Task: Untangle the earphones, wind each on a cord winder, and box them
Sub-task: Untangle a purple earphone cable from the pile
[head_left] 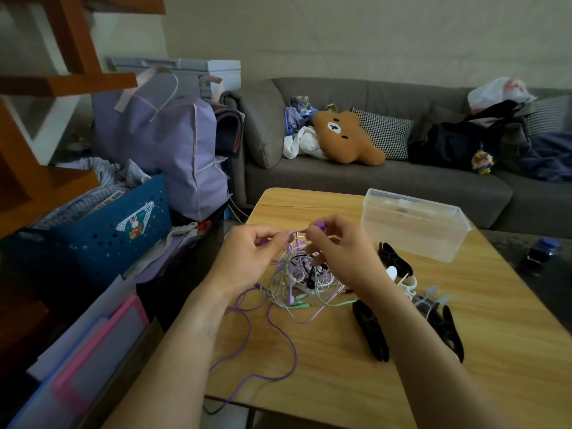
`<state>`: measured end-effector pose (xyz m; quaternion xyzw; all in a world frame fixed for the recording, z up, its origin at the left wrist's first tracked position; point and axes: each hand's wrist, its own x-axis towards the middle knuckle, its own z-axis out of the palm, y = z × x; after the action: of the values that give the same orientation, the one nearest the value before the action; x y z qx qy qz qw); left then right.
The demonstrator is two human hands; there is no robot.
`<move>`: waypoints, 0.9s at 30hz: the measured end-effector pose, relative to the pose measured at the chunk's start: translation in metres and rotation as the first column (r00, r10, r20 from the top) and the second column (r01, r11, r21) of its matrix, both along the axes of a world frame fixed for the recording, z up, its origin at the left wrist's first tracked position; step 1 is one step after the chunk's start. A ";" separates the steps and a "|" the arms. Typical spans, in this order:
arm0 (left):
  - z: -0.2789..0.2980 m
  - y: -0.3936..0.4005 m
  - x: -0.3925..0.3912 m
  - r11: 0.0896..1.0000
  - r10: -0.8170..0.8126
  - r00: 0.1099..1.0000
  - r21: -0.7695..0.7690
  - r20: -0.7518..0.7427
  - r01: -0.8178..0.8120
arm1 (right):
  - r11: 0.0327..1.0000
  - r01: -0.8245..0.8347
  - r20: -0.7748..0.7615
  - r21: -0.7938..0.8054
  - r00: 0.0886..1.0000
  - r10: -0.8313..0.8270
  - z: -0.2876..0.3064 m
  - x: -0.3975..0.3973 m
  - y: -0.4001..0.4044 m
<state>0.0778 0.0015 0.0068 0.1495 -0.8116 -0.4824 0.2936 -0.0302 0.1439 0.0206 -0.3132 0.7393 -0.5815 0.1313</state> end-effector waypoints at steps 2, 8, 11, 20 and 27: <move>0.000 -0.001 0.001 0.999 0.030 0.999 -0.040 -0.013 -0.030 | 0.977 -0.089 0.314 -0.195 0.938 0.148 -0.005 0.006 -0.004; 0.013 -0.016 0.017 0.974 0.015 0.995 -0.227 0.098 0.008 | 0.948 -0.202 0.340 -0.245 0.898 0.279 -0.026 0.022 -0.020; 0.020 -0.017 0.024 0.977 0.017 0.997 -0.212 0.072 -0.002 | 0.960 -0.237 0.214 -0.153 0.940 0.266 -0.022 0.023 -0.025; 0.016 -0.025 0.022 0.942 0.267 0.961 -0.192 -0.066 -0.275 | 0.993 -0.036 -0.244 0.111 0.968 0.063 -0.009 0.023 -0.023; 0.010 -0.008 0.000 0.913 0.279 0.959 0.321 -0.036 -0.254 | 0.999 0.021 -0.502 -0.048 0.864 -0.042 -0.013 0.023 -0.019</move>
<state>0.0777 -0.0064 0.0171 0.2839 -0.6843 -0.5659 0.3618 -0.0068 0.1245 0.0079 -0.4444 0.7408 -0.4970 -0.0818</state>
